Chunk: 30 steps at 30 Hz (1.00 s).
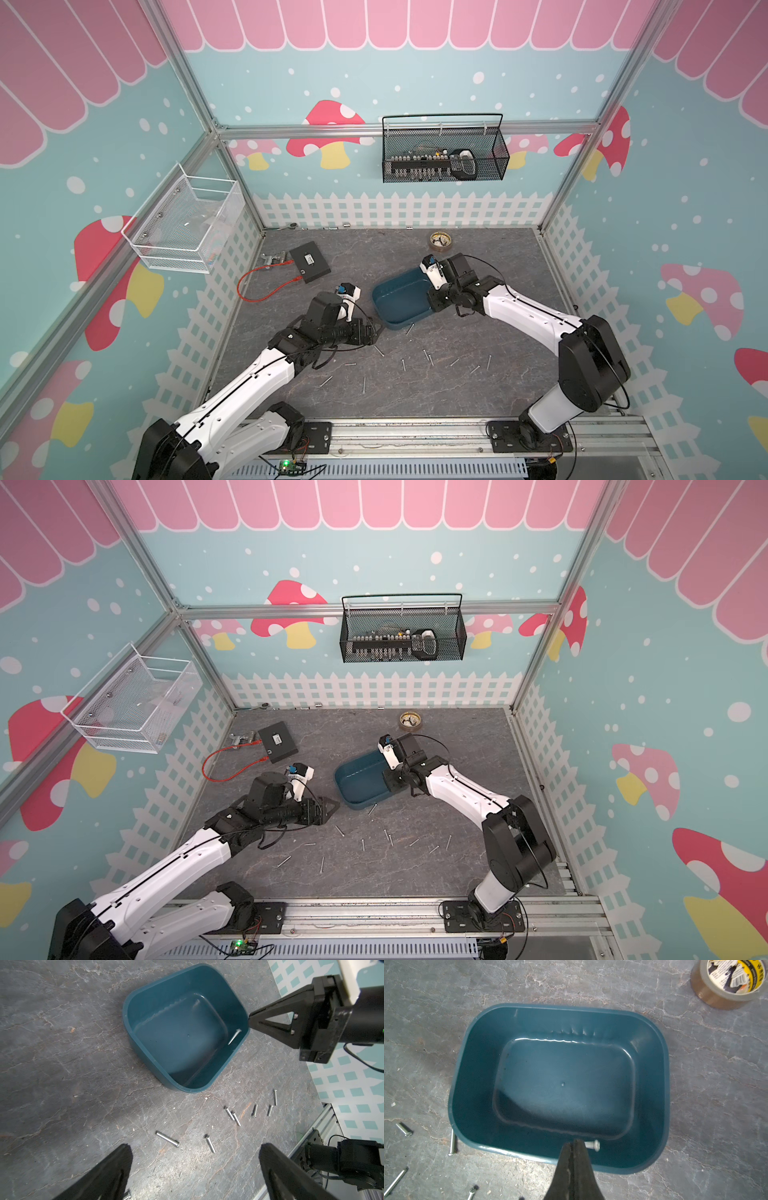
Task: Put the screws on the desktop into the storage box
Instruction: Place the screw in the storage box.
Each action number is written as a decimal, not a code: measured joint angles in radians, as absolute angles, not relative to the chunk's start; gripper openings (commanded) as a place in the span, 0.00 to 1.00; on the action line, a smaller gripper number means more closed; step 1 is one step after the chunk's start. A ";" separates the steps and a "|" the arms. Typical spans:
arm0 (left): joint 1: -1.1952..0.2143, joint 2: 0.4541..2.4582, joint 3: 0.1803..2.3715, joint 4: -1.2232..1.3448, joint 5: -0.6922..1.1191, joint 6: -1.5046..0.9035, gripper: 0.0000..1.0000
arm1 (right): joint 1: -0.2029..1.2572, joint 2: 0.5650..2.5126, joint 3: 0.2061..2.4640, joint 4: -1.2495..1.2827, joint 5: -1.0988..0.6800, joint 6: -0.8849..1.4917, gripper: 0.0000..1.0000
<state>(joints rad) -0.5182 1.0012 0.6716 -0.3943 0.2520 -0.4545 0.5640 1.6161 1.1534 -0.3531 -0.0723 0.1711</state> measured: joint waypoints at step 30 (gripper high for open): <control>-0.519 1.062 0.804 -0.821 0.124 -0.676 0.90 | 0.564 1.405 0.980 -0.214 -0.202 0.129 0.99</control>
